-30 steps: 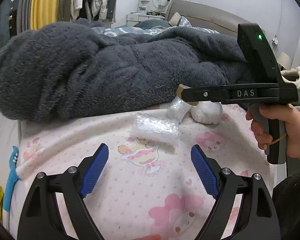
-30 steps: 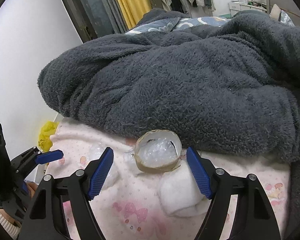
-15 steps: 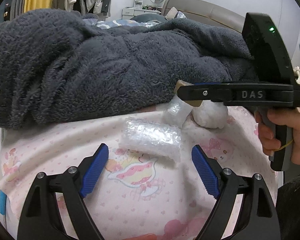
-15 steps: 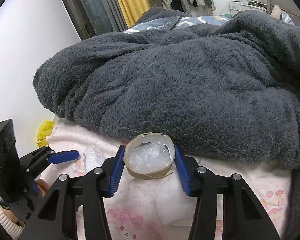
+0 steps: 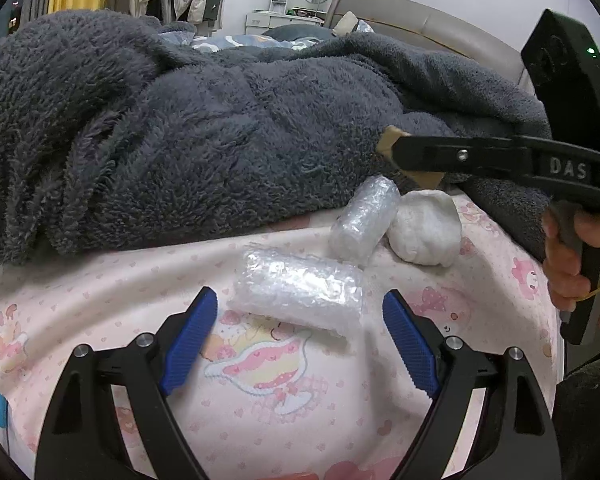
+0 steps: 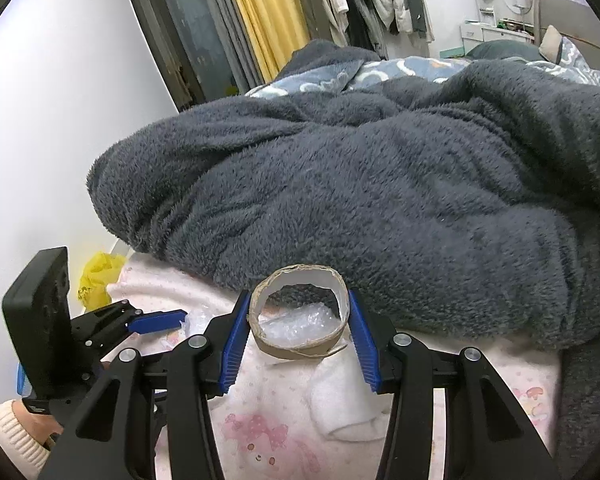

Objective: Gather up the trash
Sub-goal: 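Grasp the tape roll holding plastic with the right tool while the left tool grasps the bubble-wrap roll, then carry the tape roll and bubble-wrap roll over the green bin with both tools, then drop the bubble-wrap roll into the green bin with the left tool while the right tool drops the tape roll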

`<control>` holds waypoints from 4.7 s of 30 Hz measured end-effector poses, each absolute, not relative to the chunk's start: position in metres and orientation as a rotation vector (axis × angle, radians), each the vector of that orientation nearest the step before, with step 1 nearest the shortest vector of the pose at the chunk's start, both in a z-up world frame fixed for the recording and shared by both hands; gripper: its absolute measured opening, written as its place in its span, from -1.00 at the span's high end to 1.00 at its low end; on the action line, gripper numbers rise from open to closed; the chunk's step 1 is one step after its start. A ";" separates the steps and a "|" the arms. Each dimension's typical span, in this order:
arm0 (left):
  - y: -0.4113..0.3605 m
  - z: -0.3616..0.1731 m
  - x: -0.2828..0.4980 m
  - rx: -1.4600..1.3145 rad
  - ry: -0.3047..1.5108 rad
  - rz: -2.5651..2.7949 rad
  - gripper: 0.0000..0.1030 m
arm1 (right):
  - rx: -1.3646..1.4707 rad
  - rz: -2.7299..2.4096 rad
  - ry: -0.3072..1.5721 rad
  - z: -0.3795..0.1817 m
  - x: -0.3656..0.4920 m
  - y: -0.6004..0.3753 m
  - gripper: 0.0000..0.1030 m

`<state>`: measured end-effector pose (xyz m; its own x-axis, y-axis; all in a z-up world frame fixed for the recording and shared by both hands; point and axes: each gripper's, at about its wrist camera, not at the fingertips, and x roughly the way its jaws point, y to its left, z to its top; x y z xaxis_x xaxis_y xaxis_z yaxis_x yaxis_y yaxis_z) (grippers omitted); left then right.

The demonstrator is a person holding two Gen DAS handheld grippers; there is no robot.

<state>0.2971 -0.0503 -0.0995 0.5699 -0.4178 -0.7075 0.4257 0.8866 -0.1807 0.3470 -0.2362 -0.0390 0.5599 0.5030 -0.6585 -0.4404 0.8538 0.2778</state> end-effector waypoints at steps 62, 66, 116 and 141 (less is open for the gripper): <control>0.069 -0.064 0.159 -0.169 0.832 -0.109 -0.28 | 0.110 0.621 0.773 0.003 0.180 -0.183 0.06; 0.090 -0.069 0.152 -0.175 0.839 -0.074 -0.28 | 0.107 0.644 0.775 0.004 0.176 -0.166 0.06; 0.247 -0.209 0.078 -0.302 1.296 0.040 -0.49 | -0.177 0.946 0.973 -0.080 0.158 0.097 0.06; 0.298 -0.140 0.057 -0.375 1.038 0.055 -0.58 | -0.402 0.923 1.171 -0.167 0.147 0.154 0.06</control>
<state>0.0568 0.2978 -0.1396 0.5129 -0.1316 -0.8483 -0.2199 0.9351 -0.2780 0.1468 0.1544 -0.1673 0.0925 0.4053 -0.9095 -0.7895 0.5865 0.1810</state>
